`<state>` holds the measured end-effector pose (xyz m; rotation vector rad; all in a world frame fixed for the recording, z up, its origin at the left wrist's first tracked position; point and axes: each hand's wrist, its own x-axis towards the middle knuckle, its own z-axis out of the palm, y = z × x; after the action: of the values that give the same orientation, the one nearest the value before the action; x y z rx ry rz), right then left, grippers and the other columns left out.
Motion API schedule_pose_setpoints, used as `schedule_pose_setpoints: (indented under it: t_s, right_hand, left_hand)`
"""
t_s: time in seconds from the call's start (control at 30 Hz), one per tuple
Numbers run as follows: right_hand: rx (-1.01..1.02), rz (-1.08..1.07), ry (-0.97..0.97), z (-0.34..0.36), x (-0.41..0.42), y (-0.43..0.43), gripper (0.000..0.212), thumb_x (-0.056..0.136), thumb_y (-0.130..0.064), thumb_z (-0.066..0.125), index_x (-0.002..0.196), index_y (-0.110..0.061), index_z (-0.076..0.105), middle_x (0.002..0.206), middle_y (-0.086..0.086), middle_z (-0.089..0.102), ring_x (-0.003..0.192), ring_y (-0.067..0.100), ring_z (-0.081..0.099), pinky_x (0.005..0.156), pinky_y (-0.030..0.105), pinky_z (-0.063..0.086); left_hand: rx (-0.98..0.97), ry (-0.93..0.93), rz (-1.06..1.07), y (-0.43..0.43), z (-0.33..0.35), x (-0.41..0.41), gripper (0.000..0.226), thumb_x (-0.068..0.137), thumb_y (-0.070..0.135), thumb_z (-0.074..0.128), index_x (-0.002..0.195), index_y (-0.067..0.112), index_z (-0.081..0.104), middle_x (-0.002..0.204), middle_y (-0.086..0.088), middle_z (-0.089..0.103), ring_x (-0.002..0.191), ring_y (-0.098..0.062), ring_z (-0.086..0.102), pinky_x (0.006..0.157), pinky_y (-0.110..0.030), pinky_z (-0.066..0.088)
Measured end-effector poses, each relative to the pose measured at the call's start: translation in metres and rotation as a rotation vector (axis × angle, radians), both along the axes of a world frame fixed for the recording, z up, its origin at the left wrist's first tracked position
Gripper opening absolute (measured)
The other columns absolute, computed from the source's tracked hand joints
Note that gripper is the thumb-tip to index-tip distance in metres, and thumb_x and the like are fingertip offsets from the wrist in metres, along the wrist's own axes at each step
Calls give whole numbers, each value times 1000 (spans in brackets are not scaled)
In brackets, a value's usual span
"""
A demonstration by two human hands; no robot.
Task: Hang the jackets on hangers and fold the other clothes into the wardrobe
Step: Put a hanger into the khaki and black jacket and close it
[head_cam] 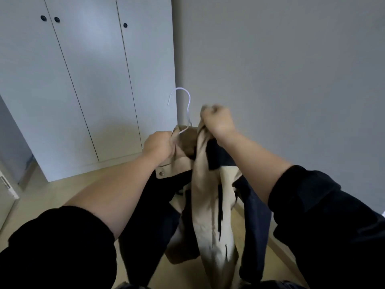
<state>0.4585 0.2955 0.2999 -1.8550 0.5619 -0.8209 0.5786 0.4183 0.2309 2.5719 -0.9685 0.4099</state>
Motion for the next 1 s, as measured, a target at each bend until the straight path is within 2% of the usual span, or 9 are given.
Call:
schedule_pose_setpoints:
  t_s: [0.1,0.33,0.5,0.63,0.7,0.77,0.83,0.93,1.0]
  right_hand:
    - [-89,99,409,-24,-11,-16,22,89,-18,48,70,-10,56,67,5,55,65,23,53,52,24,41]
    - [-214,-26,-237,-2,-21,8,32,89,-6,47,63,-15,32,62,0,36,61,15,34,56,27,31]
    - [-226,234,106,-13,-42,-3,39,97,-44,39,82,-15,60,85,4,66,85,18,60,79,31,47]
    - [-640,-269,-155,-19,-47,-30,29,90,-20,39,104,-8,61,105,8,62,101,26,54,86,36,42]
    - [-735,-361,-22,-15,-48,-43,34,92,-23,39,114,-8,60,116,10,58,110,29,49,95,37,34]
    - [-710,-324,311,-15,-49,-58,37,97,-40,37,114,-13,57,112,7,59,111,27,48,100,42,30]
    - [-577,-183,428,-15,-53,-69,36,96,-48,41,101,-15,54,94,1,60,99,25,51,94,41,36]
    - [-399,-62,223,-17,-55,-74,17,92,-25,59,78,-16,53,72,-4,54,80,23,53,64,26,39]
    - [-341,-113,107,-16,-54,-73,23,88,-13,62,69,-20,50,66,-4,52,73,20,52,58,24,36]
  left_hand:
    - [-168,128,16,1,0,-2,31,93,16,48,62,15,45,72,-5,51,82,-34,57,60,-29,33]
    - [-195,92,-67,-23,13,-30,41,98,33,38,62,17,46,71,-7,55,75,-34,55,58,-30,34]
    - [-286,138,-114,-22,23,-29,21,85,16,50,65,12,53,72,-8,59,76,-34,57,58,-31,37]
    - [-371,134,-145,-22,34,-37,26,87,12,53,61,14,51,60,-2,49,66,-29,49,51,-29,27]
    - [-400,130,-141,-21,39,-36,37,92,26,56,56,20,47,57,3,47,63,-25,46,48,-28,26]
    - [-421,113,-137,-20,42,-34,41,93,30,56,54,26,46,56,6,46,65,-24,45,48,-28,25]
    - [-403,99,-121,-16,42,-33,41,93,30,55,54,27,45,56,6,45,66,-24,46,48,-28,25]
    - [-376,126,-117,-16,46,-30,38,92,33,55,59,14,49,59,1,46,65,-23,44,49,-29,24]
    - [-384,178,-148,-17,60,-24,41,88,36,62,67,2,54,61,-2,41,62,-21,39,53,-31,23]
